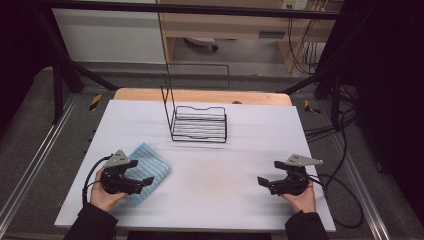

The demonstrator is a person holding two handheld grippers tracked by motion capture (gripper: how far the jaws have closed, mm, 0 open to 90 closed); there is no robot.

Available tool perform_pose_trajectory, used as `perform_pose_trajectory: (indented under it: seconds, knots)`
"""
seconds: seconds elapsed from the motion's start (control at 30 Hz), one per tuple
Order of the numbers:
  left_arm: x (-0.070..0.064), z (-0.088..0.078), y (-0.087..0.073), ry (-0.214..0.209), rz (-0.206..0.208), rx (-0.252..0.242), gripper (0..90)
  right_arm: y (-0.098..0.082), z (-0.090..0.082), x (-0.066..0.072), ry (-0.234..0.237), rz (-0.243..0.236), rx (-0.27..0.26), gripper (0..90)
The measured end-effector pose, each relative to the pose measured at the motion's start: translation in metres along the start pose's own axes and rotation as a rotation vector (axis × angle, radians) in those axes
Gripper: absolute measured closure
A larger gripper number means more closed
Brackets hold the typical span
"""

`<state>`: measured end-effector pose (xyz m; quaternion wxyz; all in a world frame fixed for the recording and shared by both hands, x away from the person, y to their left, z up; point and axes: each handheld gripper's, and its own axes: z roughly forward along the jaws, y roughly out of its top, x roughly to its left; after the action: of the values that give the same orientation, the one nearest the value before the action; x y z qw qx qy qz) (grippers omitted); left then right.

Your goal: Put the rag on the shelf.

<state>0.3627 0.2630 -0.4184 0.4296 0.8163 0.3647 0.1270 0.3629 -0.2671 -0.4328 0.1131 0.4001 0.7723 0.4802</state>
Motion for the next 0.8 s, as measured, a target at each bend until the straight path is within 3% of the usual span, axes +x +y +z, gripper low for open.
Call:
perform_pose_trajectory:
  seconds: [0.37,0.63,0.8]
  knots:
    - [-0.009,0.003,0.021,-0.002,-0.002,-0.004,10.8,0.000,0.001,0.000,-0.003,0.000,0.008,0.7]
    - [-0.018,0.016,0.035,0.013,0.015,0.039,14.0,0.000,0.001,0.000,-0.005,-0.002,0.005,0.7]
    - [-0.022,0.028,0.036,0.013,0.015,0.076,18.2,0.000,0.001,0.000,-0.005,-0.002,0.012,0.7]
